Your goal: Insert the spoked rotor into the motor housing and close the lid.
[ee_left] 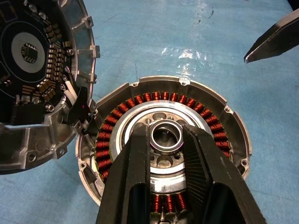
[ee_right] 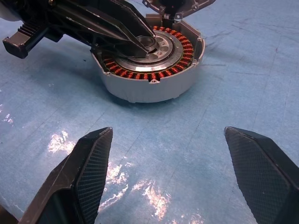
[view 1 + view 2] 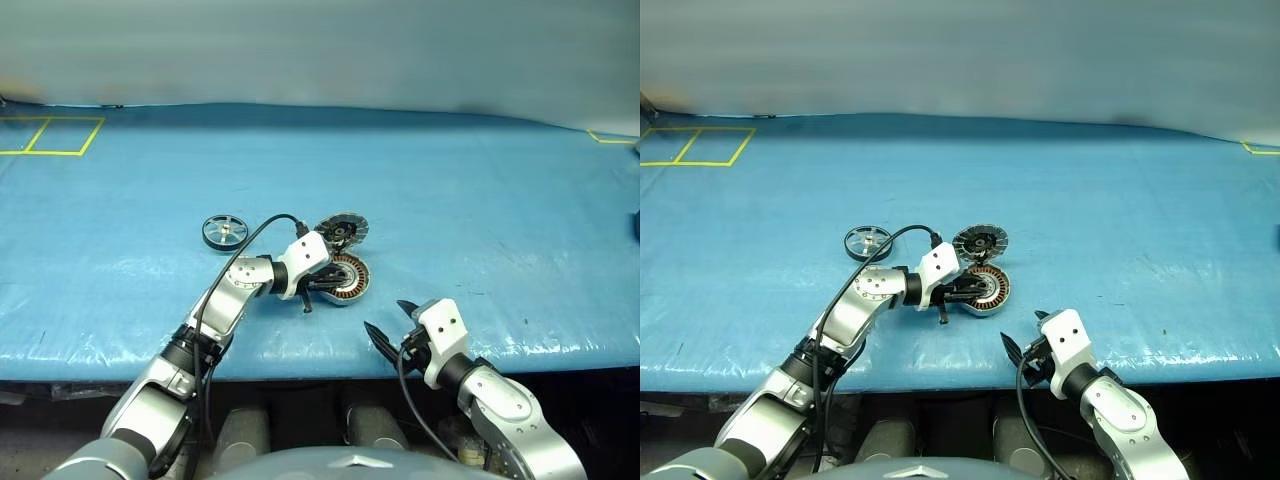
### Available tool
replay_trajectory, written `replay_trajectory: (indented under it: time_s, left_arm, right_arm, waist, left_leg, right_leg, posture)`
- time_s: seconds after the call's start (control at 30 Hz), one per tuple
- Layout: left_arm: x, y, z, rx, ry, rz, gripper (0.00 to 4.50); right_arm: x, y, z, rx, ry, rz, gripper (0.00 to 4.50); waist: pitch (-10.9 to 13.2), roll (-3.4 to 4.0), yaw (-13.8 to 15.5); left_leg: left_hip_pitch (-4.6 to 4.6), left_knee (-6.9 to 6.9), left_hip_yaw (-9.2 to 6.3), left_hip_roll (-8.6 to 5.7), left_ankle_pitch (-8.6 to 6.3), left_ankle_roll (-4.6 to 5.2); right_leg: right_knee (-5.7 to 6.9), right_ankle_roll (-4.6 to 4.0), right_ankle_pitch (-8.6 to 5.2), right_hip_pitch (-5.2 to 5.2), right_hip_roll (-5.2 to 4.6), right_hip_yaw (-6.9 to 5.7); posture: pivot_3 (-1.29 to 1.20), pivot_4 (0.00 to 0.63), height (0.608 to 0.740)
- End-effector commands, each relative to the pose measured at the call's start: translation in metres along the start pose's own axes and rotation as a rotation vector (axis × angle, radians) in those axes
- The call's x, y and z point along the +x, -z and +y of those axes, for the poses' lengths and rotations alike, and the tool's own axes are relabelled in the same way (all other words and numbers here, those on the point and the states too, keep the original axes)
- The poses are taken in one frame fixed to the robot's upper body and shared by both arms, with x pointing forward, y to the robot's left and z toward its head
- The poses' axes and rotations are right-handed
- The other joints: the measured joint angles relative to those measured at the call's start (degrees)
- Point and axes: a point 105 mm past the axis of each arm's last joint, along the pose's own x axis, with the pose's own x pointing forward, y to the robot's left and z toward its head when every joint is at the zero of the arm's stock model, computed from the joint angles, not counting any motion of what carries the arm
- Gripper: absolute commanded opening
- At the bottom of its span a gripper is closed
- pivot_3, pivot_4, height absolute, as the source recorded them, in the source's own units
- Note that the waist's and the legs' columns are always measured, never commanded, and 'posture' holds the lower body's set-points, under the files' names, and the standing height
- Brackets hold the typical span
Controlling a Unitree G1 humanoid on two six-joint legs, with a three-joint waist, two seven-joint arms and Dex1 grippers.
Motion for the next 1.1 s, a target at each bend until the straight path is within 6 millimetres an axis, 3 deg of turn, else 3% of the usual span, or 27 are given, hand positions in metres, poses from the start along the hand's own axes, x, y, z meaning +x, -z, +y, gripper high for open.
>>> replay_trajectory:
  time_s: [0.03, 0.27, 0.47, 0.6, 0.83, 0.93, 1.1]
  left_arm:
    - [-0.001, 0.004, 0.005, 0.012, -0.015, 0.031, 0.67]
    - [0.000, 0.005, -0.001, 0.009, 0.012, 0.032, 0.67]
    - [0.000, 0.005, 0.002, 0.025, -0.018, 0.035, 2.59]
    - [-0.002, -0.003, 0.003, 0.029, -0.020, -0.002, 2.59]
    - [-0.019, -0.022, -0.015, 0.005, 0.101, -0.140, 2.59]
    - [-0.030, -0.025, -0.022, -0.011, 0.144, -0.174, 2.62]
    - [-0.050, -0.025, -0.018, -0.046, 0.107, -0.213, 2.62]
  right_arm:
    - [-0.001, -0.004, -0.001, -0.013, 0.007, -0.015, 4.03]
    - [-0.001, -0.004, -0.002, -0.011, 0.016, -0.014, 4.03]
    - [-0.002, -0.003, -0.002, -0.009, 0.018, -0.012, 4.03]
    - [-0.002, -0.004, -0.001, -0.007, 0.014, -0.013, 4.03]
    - [0.000, -0.015, 0.001, -0.003, -0.006, -0.060, 4.03]
    - [0.000, -0.028, 0.003, -0.003, -0.025, -0.119, 3.43]
    - [0.005, -0.051, 0.003, -0.022, -0.056, -0.205, 1.77]
  waist:
    - [0.00, 0.00, 0.00]
    - [-0.01, 0.00, 0.00]
    - [-0.01, 0.00, 0.03]
    - [-0.02, 0.01, -0.02]
    - [-0.01, 0.01, -0.05]
    - [-0.01, 0.02, -0.08]
    - [-0.01, 0.02, -0.04]
  left_leg:
    - [0.00, 0.00, 0.00, 0.00, 0.00, 0.00]
    - [0.00, 0.00, 0.00, 0.00, 0.00, 0.00]
    - [0.00, 0.00, 0.00, 0.00, 0.00, 0.00]
    - [0.01, 0.00, 0.00, 0.00, 0.00, 0.01]
    - [-0.01, -0.04, 0.00, 0.01, -0.01, 0.01]
    - [-0.01, -0.05, 0.00, 0.02, -0.01, 0.02]
    - [-0.01, -0.01, 0.01, 0.04, -0.01, 0.01]
  right_leg:
    - [0.00, -0.01, -0.01, 0.00, 0.00, 0.00]
    - [0.00, 0.00, 0.00, 0.00, 0.00, 0.00]
    - [0.00, 0.00, 0.00, 0.01, 0.00, 0.00]
    - [0.00, 0.00, 0.00, 0.01, 0.00, 0.00]
    - [0.01, 0.00, 0.00, -0.04, 0.00, 0.00]
    - [0.02, 0.00, 0.00, -0.05, 0.01, 0.00]
    - [0.02, -0.05, -0.03, -0.03, 0.01, 0.00]
  posture:
    - [0.00, 0.150, 0.740]
    - [0.00, 0.150, 0.740]
    - [0.00, 0.150, 0.740]
    - [0.00, 0.150, 0.740]
    - [0.00, 0.150, 0.740]
    - [0.00, 0.150, 0.740]
    - [0.00, 0.150, 0.740]
